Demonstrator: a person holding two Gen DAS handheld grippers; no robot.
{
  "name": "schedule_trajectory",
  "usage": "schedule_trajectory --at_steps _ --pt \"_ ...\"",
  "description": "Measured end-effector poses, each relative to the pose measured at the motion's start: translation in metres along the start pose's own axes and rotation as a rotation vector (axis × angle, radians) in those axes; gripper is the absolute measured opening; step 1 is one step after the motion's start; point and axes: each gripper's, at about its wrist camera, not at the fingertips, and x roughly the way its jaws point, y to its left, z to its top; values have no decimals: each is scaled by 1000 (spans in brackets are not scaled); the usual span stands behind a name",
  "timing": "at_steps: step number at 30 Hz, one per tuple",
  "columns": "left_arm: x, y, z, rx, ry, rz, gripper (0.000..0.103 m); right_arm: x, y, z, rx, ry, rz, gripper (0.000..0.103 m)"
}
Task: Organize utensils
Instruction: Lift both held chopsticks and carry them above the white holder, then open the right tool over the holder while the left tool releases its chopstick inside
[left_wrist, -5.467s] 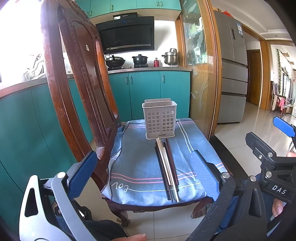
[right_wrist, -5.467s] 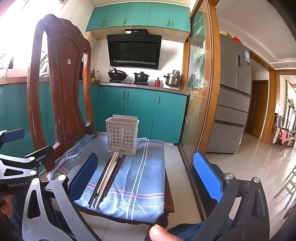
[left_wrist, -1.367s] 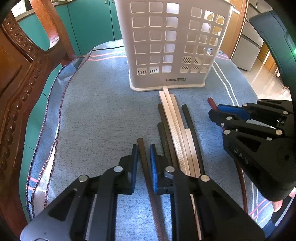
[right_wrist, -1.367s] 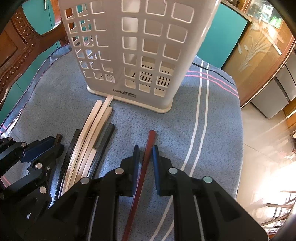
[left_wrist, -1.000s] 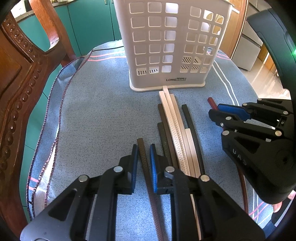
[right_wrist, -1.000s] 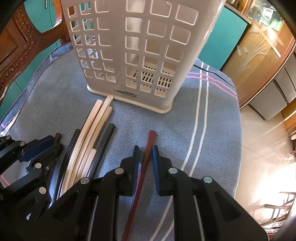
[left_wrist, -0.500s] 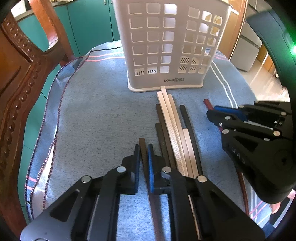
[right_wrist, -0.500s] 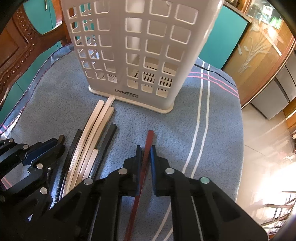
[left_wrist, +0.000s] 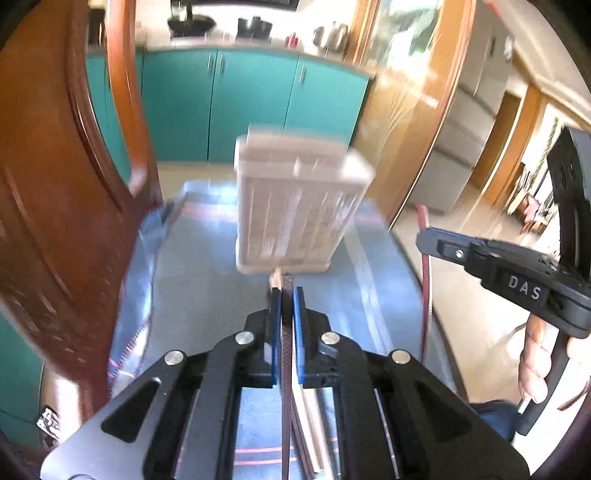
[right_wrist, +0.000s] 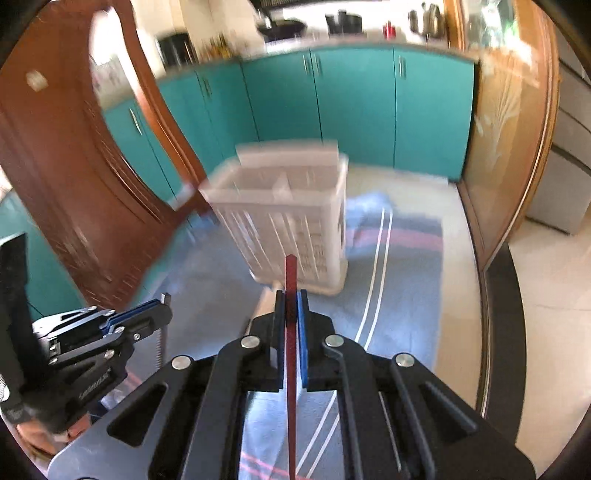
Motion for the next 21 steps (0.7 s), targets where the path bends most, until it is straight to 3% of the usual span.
schedule_trajectory --at_steps 5,11,17,21 --pt "-53 -10 31 -4 -139 -11 7 -64 2 17 29 -152 50 7" --pt "-93 -8 113 -2 -311 -12 7 -109 -1 74 70 -336 78 7" --pt "-94 3 177 -60 -411 41 7 -115 -14 129 139 -457 4 7" --pt "-82 12 188 -74 -491 95 7 -103 -26 138 179 -533 -24 7"
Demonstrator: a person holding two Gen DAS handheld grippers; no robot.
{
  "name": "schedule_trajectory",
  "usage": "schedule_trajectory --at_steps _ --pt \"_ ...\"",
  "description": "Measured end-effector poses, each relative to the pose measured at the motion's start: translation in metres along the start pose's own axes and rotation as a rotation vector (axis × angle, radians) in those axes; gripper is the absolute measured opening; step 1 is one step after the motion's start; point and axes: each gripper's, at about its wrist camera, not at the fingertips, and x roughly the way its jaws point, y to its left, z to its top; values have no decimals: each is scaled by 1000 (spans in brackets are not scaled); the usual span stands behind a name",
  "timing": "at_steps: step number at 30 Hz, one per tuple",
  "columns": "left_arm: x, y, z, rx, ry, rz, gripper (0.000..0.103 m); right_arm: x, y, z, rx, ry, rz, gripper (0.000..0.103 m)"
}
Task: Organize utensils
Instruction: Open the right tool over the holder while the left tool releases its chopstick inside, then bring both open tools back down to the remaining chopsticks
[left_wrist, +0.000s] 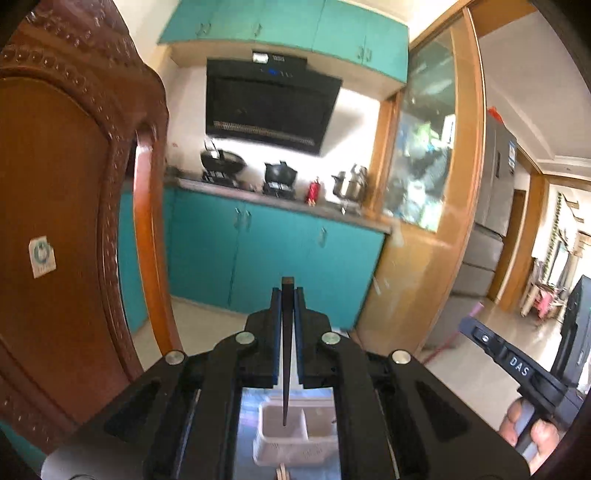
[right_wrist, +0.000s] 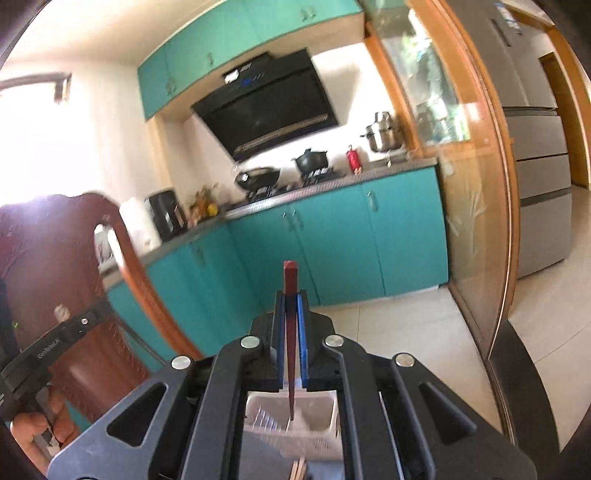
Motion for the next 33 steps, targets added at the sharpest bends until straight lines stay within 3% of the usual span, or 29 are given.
schedule_trajectory --at_steps 5,12,14,15,18,22,24,26,29,31,33 --pt "21 7 -30 3 40 44 7 30 -3 -34 -54 27 -70 7" --pt "34 16 -72 -17 90 22 7 46 -21 -79 -58 83 -86 7" --pt "31 14 -78 -6 91 21 7 45 -23 -83 -74 78 -102 10" --pt "30 13 -79 -3 87 22 7 44 -23 -85 -77 76 -109 16" --pt "25 14 -83 -13 91 8 17 27 -27 -84 -73 46 -99 28" --pt "1 17 -97 -23 54 14 32 -9 -34 -84 -64 14 -72 28" --pt "-14 23 -111 -43 36 44 33 -26 -37 -92 -66 18 -44 28" --pt "-17 30 -126 -68 66 64 33 -42 -41 -108 -69 34 -17 28" --pt "-3 41 -152 -65 198 76 33 -36 -45 -148 -31 157 13 28" --pt "12 46 -168 -58 293 85 33 -7 -41 -185 -44 324 9 28" --pt "27 48 -182 -48 388 92 33 35 -33 -236 -79 561 -7 28"
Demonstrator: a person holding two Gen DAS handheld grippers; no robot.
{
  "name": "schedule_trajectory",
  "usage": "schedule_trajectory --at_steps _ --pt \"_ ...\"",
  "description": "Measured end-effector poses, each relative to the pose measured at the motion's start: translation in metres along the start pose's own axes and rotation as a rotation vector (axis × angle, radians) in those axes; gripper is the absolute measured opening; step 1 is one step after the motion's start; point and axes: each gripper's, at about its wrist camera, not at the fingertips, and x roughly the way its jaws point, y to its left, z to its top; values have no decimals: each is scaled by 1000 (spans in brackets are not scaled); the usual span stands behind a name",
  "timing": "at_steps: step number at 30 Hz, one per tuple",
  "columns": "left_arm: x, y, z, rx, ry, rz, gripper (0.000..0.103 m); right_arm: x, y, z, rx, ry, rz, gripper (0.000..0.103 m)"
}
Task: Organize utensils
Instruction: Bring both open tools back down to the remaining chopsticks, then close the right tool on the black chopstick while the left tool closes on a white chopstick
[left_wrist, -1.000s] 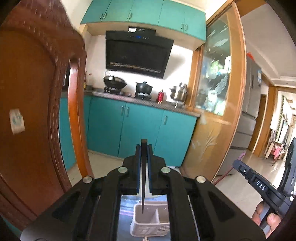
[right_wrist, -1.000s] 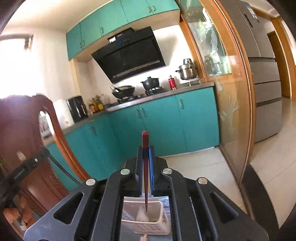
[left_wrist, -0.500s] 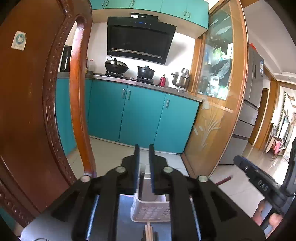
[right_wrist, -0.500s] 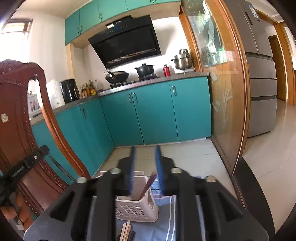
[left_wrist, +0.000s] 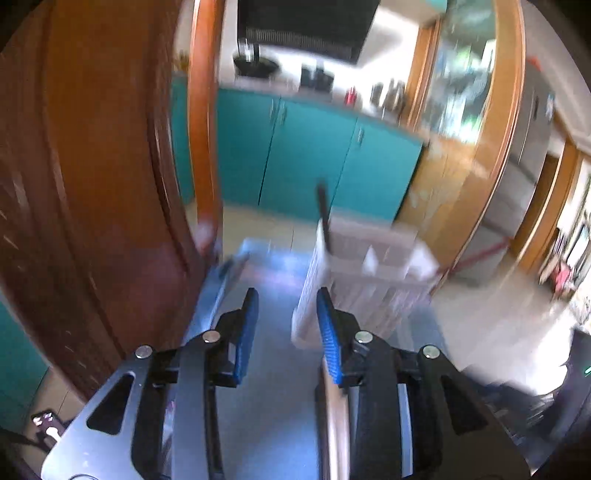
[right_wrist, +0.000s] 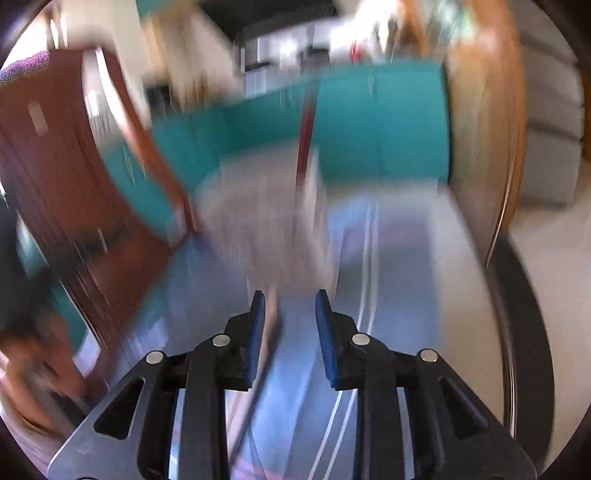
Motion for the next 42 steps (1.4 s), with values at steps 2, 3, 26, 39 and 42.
schedule_trajectory --at_steps 2,3,26,39,42 --pt "11 -1 -4 9 54 7 33 41 12 -18 -30 163 11 28" --pt "18 -3 -8 25 95 13 34 55 20 -27 -53 214 12 28" --pt "86 -19 -80 149 488 -94 49 76 -6 -27 -16 239 -207 28" --pt "97 -22 -96 166 523 -11 28 71 -11 -30 -15 237 -201 32" --pt "95 -18 -96 162 520 -20 27 71 -11 -31 -12 237 -201 33"
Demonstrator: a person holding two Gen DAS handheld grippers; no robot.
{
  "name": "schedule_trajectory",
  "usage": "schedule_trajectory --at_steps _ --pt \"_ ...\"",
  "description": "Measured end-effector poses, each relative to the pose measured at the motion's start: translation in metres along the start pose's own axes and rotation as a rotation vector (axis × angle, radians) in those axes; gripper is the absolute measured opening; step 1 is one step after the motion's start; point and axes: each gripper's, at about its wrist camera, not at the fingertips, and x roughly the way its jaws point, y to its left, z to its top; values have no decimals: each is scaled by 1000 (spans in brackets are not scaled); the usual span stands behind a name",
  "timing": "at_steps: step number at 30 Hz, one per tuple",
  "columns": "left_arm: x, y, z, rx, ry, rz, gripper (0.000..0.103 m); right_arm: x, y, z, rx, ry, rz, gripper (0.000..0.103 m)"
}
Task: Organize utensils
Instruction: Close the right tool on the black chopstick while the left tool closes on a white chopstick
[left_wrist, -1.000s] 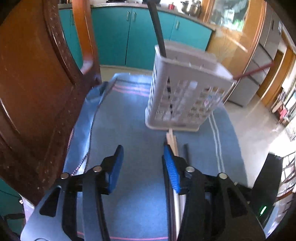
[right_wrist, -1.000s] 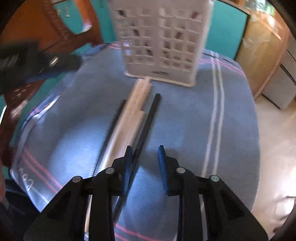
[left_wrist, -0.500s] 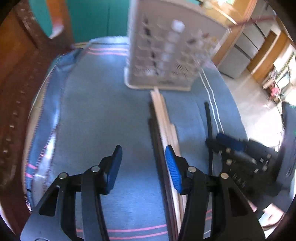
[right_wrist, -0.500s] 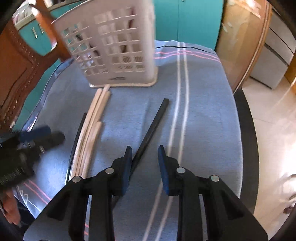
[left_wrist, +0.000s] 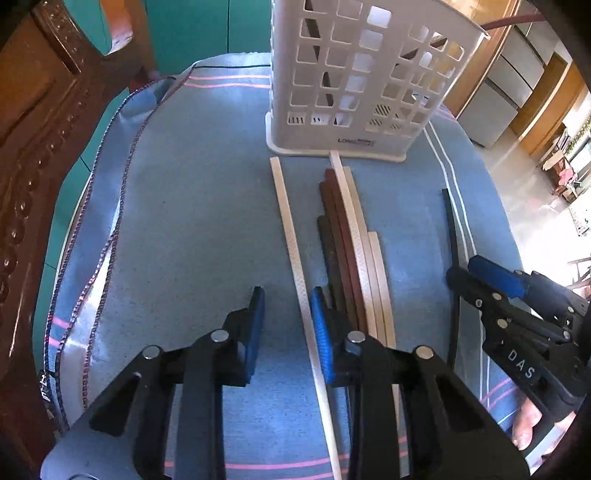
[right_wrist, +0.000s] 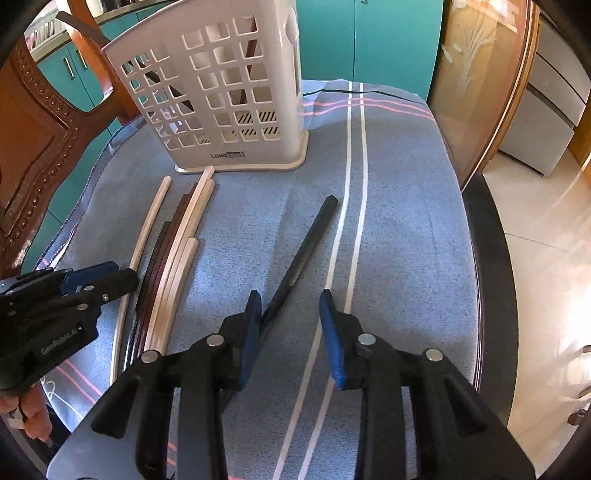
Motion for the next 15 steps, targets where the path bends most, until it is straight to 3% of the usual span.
schedule_trajectory --at_steps 6,8,9,13,15 --pt "0 -3 -2 30 -1 21 27 1 -1 -1 1 0 -8 34" --pt "0 -7 -2 41 13 29 16 2 0 -2 -6 0 -12 34" --pt "-1 -7 -3 48 25 24 11 2 1 -2 -9 0 -13 33" --pt "-6 -4 -13 55 63 -39 10 2 -2 -2 -9 8 9 34" --pt "-8 1 -16 37 54 -61 10 3 -7 1 7 11 23 41"
